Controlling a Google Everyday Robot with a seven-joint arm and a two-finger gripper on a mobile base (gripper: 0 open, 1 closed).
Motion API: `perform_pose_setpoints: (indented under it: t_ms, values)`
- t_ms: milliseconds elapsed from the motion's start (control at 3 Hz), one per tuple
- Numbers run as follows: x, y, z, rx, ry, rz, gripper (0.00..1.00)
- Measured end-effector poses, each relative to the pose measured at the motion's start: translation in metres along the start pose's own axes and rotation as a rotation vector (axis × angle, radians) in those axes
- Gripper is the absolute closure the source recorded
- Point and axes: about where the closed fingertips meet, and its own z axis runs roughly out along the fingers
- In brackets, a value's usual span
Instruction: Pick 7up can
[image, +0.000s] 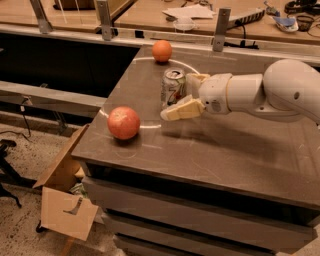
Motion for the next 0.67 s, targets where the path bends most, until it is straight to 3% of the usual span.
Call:
perform_pose_setpoints:
  t_ms: [333,667]
  values:
    - [-0.0038,0.0036,0.0110,-0.025,-0.033,0.007,0.43]
    - [-0.0135,-0.0001,0.0122,-0.017,-0.073,0.005,0.65]
